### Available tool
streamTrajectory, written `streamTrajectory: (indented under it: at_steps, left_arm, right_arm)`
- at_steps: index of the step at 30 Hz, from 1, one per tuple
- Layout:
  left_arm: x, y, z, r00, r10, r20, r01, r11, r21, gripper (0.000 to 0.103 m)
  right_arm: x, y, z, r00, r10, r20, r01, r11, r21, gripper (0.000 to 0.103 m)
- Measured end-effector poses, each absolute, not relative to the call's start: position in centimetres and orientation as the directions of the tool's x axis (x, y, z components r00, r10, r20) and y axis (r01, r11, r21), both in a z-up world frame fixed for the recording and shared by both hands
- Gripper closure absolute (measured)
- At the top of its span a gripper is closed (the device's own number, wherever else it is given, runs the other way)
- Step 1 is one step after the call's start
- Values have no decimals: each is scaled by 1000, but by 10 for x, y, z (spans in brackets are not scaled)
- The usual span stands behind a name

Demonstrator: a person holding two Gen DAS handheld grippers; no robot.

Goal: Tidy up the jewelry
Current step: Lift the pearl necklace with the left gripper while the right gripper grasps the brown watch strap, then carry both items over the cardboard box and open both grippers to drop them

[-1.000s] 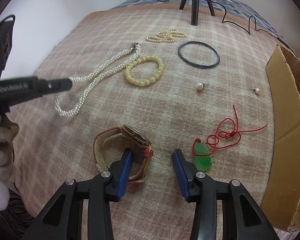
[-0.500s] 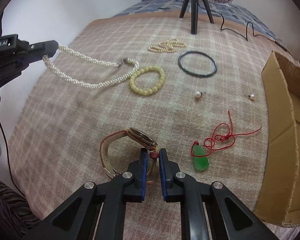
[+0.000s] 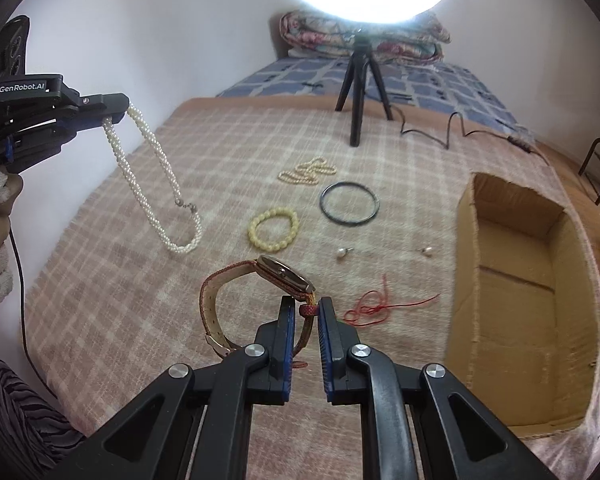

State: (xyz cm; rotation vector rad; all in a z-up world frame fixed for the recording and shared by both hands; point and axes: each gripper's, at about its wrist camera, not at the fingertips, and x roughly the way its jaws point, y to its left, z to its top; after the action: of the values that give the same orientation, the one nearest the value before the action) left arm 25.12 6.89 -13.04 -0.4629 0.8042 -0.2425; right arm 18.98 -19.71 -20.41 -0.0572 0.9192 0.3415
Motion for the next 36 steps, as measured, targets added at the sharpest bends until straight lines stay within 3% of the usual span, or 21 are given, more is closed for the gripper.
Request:
streamTrajectory:
  at_steps: [22,36]
  left_arm:
    - [260,-83,-58,632,-562,-533,307,814,-493,97]
    - [294,-177,-65,555,-615,-560,364,785,-502,97]
  right_arm:
    - [168,-337,-181,658,127,-742,-65,992,112,94]
    - [172,-366,-196,629,92,-772,-1,993,117,94]
